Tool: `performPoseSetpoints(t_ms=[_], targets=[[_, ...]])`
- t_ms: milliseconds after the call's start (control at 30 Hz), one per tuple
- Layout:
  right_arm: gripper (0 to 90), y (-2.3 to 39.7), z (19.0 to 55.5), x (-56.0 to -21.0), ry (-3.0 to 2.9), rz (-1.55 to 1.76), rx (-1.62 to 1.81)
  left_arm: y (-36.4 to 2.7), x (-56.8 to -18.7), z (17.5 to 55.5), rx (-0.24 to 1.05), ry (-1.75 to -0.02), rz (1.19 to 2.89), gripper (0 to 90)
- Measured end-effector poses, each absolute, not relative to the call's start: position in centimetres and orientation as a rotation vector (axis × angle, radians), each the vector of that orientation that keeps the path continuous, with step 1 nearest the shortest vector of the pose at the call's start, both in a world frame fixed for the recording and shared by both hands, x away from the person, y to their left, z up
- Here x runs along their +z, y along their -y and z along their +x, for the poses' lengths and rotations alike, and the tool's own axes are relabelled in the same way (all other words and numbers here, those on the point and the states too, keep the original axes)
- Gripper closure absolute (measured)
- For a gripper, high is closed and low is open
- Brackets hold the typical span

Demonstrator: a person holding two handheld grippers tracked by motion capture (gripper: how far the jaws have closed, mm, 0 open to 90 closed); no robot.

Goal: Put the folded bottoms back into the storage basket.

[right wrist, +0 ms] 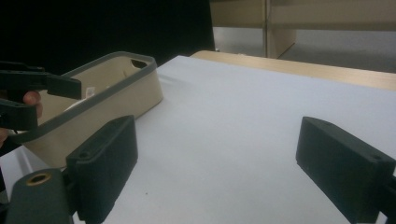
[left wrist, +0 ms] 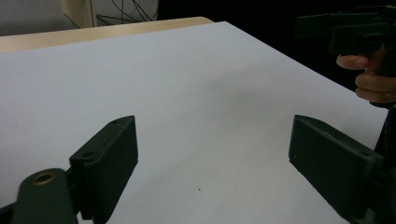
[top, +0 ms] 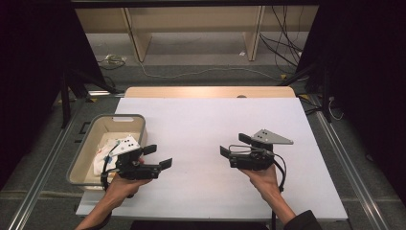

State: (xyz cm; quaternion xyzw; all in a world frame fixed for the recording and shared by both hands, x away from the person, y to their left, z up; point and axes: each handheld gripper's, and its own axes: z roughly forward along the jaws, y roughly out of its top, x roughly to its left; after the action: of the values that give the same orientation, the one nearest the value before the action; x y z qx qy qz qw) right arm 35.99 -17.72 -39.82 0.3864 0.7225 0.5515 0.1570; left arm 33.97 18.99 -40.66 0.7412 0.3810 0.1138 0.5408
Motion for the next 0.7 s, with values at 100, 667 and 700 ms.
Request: performPoseSetpoints(t_ms=[100,667,700], targets=[[12.9,18.0,35.7,-39.9,-2.062,1.107,1.584,-18.9,-40.8,33.8,0.27,-0.903,1.765,15.4],[11.3,18.7,34.4,-40.3,-2.061,1.086,1.576,-18.8,-40.7,33.0,0.275,-0.872,1.772,15.2],[11.3,18.7,34.3,-40.3,-2.062,1.084,1.575,-18.8,-40.7,33.0,0.276,-0.874,1.773,15.2]])
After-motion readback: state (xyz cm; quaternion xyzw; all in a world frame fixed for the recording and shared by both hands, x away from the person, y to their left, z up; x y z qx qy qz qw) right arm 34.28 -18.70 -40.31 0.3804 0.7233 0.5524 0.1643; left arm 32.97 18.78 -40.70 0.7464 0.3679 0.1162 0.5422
